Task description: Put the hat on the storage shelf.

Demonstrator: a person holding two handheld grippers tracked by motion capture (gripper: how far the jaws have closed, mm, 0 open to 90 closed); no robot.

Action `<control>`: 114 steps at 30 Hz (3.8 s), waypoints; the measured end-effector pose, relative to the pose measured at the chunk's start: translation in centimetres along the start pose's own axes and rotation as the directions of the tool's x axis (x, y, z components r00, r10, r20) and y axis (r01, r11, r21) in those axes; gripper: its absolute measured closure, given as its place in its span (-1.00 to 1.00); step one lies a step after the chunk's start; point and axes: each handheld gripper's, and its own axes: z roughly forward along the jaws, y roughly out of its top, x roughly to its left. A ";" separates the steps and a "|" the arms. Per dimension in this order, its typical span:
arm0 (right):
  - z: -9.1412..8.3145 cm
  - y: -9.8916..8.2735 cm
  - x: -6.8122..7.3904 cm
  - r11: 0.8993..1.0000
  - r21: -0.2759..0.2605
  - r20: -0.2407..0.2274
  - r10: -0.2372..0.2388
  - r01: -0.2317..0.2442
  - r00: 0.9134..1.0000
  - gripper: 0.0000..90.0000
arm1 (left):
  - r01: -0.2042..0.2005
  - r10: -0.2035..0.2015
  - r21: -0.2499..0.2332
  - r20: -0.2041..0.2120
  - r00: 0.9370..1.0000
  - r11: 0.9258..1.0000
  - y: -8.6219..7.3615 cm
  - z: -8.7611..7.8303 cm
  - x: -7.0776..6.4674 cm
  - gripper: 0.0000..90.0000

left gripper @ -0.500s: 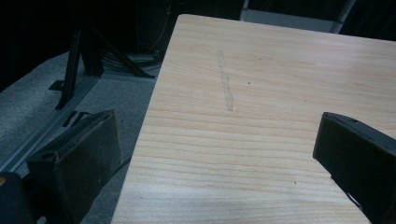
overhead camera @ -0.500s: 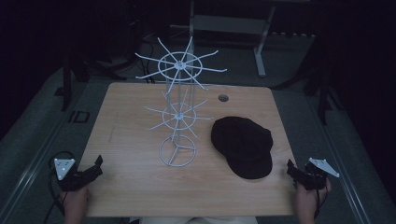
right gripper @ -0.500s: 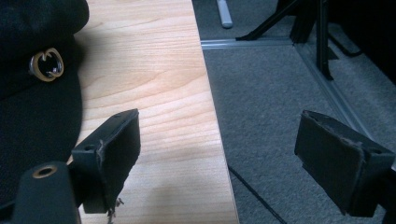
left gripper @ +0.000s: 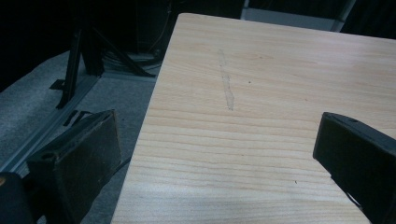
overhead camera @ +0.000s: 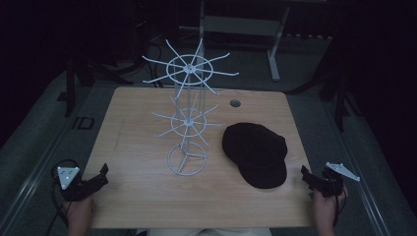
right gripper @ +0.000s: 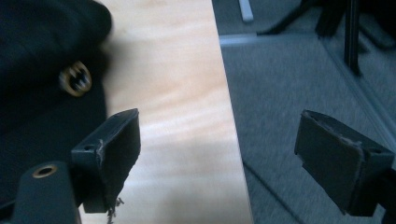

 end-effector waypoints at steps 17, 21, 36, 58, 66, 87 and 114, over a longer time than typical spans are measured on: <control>-1.2 5.9 4.4 0.997 -0.006 -0.141 -0.080 0.080 0.987 -0.70 | 0.001 -0.001 0.002 0.002 1.000 1.000 0.0 0.0 0.0 -0.97; -1.2 7.2 5.6 0.994 -0.038 -0.157 -0.106 0.101 0.982 -0.69 | 0.001 -0.001 0.002 0.003 1.000 1.000 0.0 0.0 0.0 -0.97; 0.5 10.5 10.7 0.986 0.001 -0.293 -0.161 0.169 0.943 -0.70 | 0.004 -0.004 0.003 0.004 1.000 1.000 0.0 0.0 0.1 -0.97; 6.1 13.1 16.0 0.969 0.095 -0.354 -0.183 0.230 0.917 -0.62 | 0.008 -0.008 0.003 0.006 1.000 1.000 0.0 0.0 0.1 -0.97; 8.0 11.9 17.5 0.948 0.153 -0.346 -0.214 0.280 0.913 -0.57 | 0.007 -0.007 0.003 0.007 1.000 1.000 0.0 0.0 0.1 -0.97; 8.3 11.2 18.0 0.910 0.204 -0.336 -0.282 0.361 0.899 0.80 | 0.007 -0.007 0.005 0.008 1.000 1.000 0.0 0.1 0.1 -0.97; 1.0 13.7 14.7 0.961 -0.022 -0.361 -0.264 0.275 0.894 0.82 | 0.005 -0.005 0.005 0.005 1.000 1.000 0.0 0.1 0.1 -0.97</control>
